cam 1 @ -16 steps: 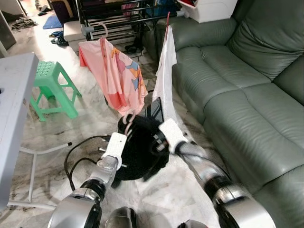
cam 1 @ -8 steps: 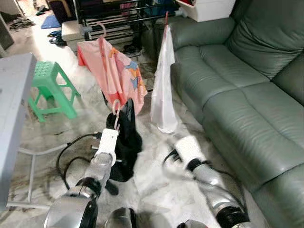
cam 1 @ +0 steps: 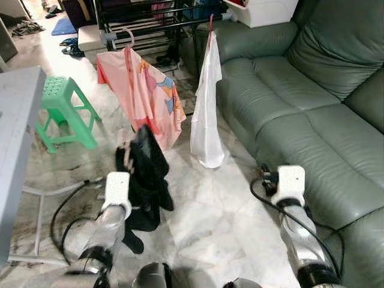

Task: Hang hanger

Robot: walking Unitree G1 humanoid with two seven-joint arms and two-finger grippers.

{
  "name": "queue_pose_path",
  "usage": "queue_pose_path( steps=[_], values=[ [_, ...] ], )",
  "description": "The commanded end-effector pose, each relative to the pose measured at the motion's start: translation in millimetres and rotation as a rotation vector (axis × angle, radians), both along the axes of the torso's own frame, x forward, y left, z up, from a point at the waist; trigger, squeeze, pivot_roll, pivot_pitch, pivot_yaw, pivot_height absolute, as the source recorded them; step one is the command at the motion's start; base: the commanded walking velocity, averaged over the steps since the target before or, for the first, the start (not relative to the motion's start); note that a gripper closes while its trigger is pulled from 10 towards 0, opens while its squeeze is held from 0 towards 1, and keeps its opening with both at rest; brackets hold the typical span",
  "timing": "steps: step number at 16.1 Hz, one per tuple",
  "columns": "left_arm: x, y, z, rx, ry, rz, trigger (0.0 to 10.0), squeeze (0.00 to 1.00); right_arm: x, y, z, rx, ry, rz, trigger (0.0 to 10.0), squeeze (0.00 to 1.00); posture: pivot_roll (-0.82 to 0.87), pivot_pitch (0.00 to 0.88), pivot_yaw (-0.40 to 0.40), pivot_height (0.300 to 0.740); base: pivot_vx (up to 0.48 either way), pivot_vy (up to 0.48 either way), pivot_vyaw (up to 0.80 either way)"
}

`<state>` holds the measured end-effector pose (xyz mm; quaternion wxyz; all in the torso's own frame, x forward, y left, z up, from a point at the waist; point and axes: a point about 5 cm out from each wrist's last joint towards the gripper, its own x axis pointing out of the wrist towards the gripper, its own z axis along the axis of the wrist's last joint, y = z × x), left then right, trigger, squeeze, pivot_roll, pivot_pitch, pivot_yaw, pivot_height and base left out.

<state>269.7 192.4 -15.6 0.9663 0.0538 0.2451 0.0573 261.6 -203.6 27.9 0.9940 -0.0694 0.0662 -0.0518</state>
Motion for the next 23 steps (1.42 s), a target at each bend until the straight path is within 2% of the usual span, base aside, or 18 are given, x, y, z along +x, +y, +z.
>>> queue_pose_path(
  steps=[1, 4, 7, 12, 23],
  values=[
    [8.8, 8.4, 14.5, 0.005, -0.094, 0.028, 10.0, 0.0, -1.3, 2.0, 0.0, 0.03, 0.001, -0.011, 10.0, 0.0, -0.05, 0.0, 0.035, 0.74, 0.0, 0.0, 0.0],
    [6.8, 7.7, 13.8, -0.02, -0.094, 0.008, 10.0, 0.0, -6.5, 14.8, -8.1, 0.09, 0.033, 0.017, 10.0, 0.0, -0.04, 0.0, 0.041, 0.74, 0.0, 0.0, 0.0],
    [7.8, 5.7, 15.6, -0.03, -0.108, -0.019, 10.0, 0.0, -3.4, 16.1, -4.7, 0.082, 0.033, 0.052, 10.0, 0.0, -0.04, 0.0, 0.041, 0.74, 0.0, 0.0, 0.15],
    [8.9, 4.4, 17.1, -0.033, -0.113, -0.029, 10.0, 0.0, -2.6, 16.3, -2.8, 0.099, 0.03, 0.065, 10.0, 0.0, -0.04, 0.0, 0.04, 0.74, 0.0, 0.0, 0.77],
    [11.2, 0.0, 18.4, -0.042, -0.118, -0.037, 10.0, 0.0, -3.7, 18.0, 0.3, 0.098, 0.023, 0.121, 10.0, 0.0, -0.05, 0.0, 0.032, 0.74, 0.353, 0.0, 0.0]
  ],
)
